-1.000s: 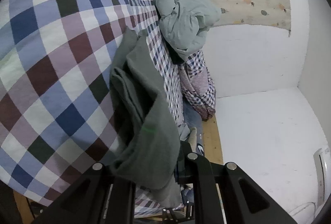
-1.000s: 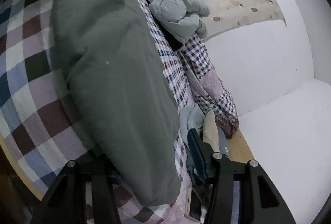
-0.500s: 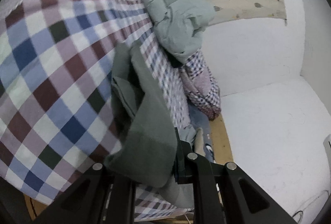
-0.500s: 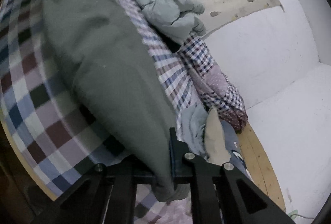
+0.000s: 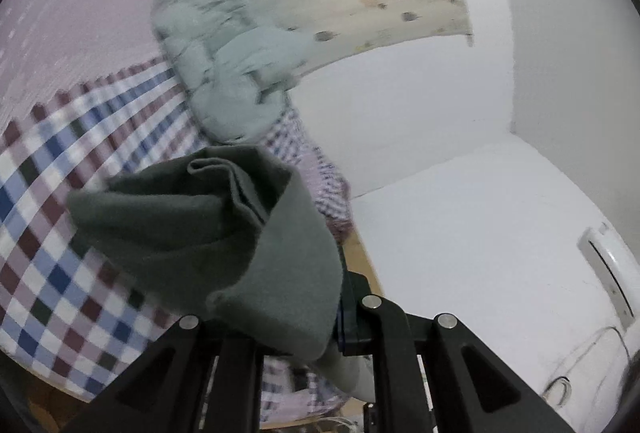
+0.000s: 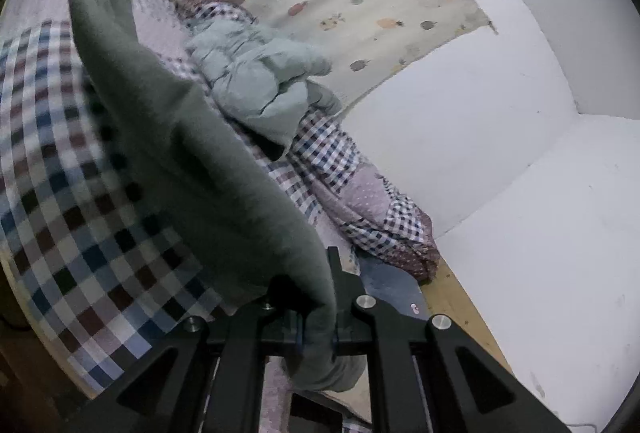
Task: Fold clothes
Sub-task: 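Lift the T-shirt with both grippers and fold it over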
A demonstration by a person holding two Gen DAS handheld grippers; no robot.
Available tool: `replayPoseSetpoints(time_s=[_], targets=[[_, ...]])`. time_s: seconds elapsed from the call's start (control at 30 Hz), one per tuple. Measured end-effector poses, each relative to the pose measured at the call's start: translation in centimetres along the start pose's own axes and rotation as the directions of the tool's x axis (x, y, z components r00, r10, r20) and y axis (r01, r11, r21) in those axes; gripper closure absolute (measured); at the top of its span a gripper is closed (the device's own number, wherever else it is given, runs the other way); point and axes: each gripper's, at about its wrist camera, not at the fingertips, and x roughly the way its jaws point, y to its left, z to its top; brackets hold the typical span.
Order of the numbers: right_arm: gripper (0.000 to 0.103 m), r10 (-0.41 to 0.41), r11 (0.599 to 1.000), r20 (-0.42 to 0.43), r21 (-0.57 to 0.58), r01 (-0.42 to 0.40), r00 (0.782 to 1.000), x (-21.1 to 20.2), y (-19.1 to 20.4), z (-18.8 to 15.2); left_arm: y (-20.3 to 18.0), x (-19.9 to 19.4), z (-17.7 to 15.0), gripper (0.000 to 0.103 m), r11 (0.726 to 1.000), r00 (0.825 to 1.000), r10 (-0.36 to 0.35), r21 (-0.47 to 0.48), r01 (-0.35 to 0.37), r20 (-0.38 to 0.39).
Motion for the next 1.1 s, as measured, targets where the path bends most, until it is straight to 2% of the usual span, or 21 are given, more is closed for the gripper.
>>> replayPoseSetpoints(time_s=[0.1, 0.23, 0.33, 0.47, 0.53, 0.67, 0.9, 1.0, 1.1], targets=[[0.096, 0.002, 1.0, 0.014, 0.023, -0.003, 1.0, -2.0, -2.3, 1.0, -3.5, -1.2, 0.6, 0.092, 0.999, 0.999, -0.027, 0.033, 0.026, 0.018], [0.096, 0.016, 0.999, 0.029, 0.044, -0.017, 0.999, -4.3, -4.7, 2.3, -5.7, -1.9, 1.6, 0.092, 0.999, 1.0, -0.007, 0.033, 0.007, 0.015], [0.096, 0.037, 0.998, 0.034, 0.056, -0.039, 0.999, -5.0, -6.1, 3.3, -5.7, -0.7, 2.7, 0.092, 0.998, 0.999, 0.044, 0.044, -0.044, 0.009], [0.096, 0.071, 0.995, 0.017, 0.07, -0.072, 0.997, -3.5, -6.4, 3.8, -2.9, 2.5, 3.8, 0.092, 0.99, 0.99, 0.139, 0.012, -0.139, -0.008], [0.096, 0.106, 0.992, -0.008, 0.068, -0.105, 0.994, -1.4, -5.7, 3.8, -0.6, 5.0, 4.4, 0.092, 0.981, 0.981, 0.192, -0.006, -0.192, -0.038], [0.096, 0.189, 0.981, -0.08, 0.066, -0.184, 0.979, 4.2, -3.6, 3.7, 3.4, 9.1, 5.3, 0.092, 0.949, 0.948, 0.308, -0.038, -0.312, -0.083], [0.096, 0.284, 0.959, -0.21, 0.039, -0.282, 0.936, 14.9, -0.2, 3.0, 8.9, 17.1, 8.1, 0.092, 0.904, 0.904, 0.406, -0.088, -0.419, -0.132], [0.096, 0.332, 0.943, -0.259, 0.056, -0.329, 0.907, 19.2, 0.4, 2.4, 11.2, 20.6, 9.4, 0.092, 0.876, 0.877, 0.453, -0.1, -0.471, -0.159], [0.096, 0.39, 0.92, -0.304, 0.092, -0.38, 0.869, 23.6, 1.1, 2.3, 13.9, 23.1, 10.2, 0.092, 0.842, 0.848, 0.497, -0.132, -0.522, -0.186]])
